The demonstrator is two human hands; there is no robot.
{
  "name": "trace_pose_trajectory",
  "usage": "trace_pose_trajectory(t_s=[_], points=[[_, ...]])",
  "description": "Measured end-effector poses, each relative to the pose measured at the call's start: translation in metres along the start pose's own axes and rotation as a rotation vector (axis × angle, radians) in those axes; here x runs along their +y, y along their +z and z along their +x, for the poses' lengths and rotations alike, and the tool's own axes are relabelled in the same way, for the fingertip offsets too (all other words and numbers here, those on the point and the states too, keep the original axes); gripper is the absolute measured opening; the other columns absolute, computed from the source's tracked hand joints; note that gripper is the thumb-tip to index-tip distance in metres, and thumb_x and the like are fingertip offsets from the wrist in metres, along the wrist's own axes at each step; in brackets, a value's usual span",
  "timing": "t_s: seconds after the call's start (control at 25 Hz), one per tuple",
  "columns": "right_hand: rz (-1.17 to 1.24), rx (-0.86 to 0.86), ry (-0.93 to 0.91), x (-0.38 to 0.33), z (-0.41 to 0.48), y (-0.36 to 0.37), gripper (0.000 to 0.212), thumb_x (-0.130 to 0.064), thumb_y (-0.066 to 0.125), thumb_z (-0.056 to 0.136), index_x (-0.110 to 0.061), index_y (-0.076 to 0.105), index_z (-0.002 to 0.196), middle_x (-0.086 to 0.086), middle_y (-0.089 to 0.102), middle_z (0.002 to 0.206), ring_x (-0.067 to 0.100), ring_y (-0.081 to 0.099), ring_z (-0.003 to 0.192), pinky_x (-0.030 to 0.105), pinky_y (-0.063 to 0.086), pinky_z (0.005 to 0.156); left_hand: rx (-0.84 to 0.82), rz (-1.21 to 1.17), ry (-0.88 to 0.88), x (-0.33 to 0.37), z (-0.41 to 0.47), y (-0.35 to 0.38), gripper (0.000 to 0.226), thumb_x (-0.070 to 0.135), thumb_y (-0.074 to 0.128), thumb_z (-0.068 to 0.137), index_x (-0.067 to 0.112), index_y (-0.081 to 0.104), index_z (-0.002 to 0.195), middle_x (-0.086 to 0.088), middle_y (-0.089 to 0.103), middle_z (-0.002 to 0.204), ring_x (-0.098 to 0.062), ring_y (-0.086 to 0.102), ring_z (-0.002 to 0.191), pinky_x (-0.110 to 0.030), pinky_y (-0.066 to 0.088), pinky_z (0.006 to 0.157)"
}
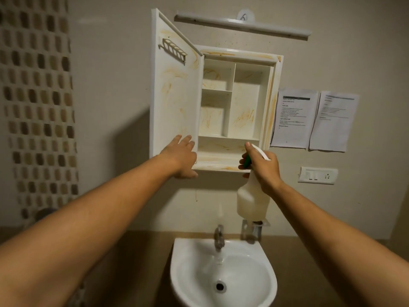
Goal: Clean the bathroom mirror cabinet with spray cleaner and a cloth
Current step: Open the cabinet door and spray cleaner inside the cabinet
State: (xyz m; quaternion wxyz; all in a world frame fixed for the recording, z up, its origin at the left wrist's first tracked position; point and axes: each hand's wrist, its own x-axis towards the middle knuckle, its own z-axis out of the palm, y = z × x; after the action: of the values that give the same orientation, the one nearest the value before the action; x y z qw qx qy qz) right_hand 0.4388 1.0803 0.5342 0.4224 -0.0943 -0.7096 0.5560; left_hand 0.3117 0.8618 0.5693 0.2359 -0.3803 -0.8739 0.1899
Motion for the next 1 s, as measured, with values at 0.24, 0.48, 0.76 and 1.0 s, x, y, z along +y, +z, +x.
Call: trace_pose_trajectory(t_s=[0.24,0.48,0.76,1.0], points=[[0.110,-0.215,-0.037,-0.055,-0.095,0.069,0.053,-0.052,0.064,0.096,0.001,0.072,0.095,0.018,0.073,0.086,0.033,0.074,0.080,0.043,0.060,0.067,-0.166,-0.444,0.098,0.006,-0.113,0.012,0.093,0.072,0.057,0.089,0.014,0.036,0.158,-0.010,0.024,0.168,-0.029,0.014,0.156,-0.047,0.023,0.125],[0.228,-0.447,-0.073,-0.105,-0.172,0.191,0.055,-0.050,0.065,0.096,0.005,0.071,0.098,0.021,0.073,0.087,0.039,0.073,0.083,0.041,0.060,0.067,-0.158,-0.946,-0.012,-0.042,-0.227,0.037,0.048,0.059,0.082,0.078,0.032,0.059,0.111,0.013,0.066,0.111,-0.008,0.063,0.103,-0.028,0.051,0.092],[0.387,-0.638,-0.048,-0.141,-0.248,0.372,0.053,-0.049,0.069,0.093,0.003,0.072,0.100,0.026,0.071,0.094,0.045,0.071,0.090,0.050,0.060,0.076,-0.043,-1.033,-0.308,-0.170,-0.354,0.102,0.090,0.058,0.087,0.071,0.021,0.047,0.143,0.016,0.053,0.128,-0.008,0.055,0.117,-0.027,0.050,0.097],[0.241,-0.832,-0.032,-0.143,-0.309,0.547,0.042,-0.050,0.074,0.089,-0.015,0.071,0.111,0.010,0.076,0.100,0.028,0.075,0.095,0.049,0.060,0.091,0.001,-0.950,-0.521,-0.305,-0.456,0.212,0.100,0.072,0.084,0.062,0.027,0.049,0.145,0.011,0.062,0.135,-0.009,0.064,0.109,-0.037,0.059,0.093]])
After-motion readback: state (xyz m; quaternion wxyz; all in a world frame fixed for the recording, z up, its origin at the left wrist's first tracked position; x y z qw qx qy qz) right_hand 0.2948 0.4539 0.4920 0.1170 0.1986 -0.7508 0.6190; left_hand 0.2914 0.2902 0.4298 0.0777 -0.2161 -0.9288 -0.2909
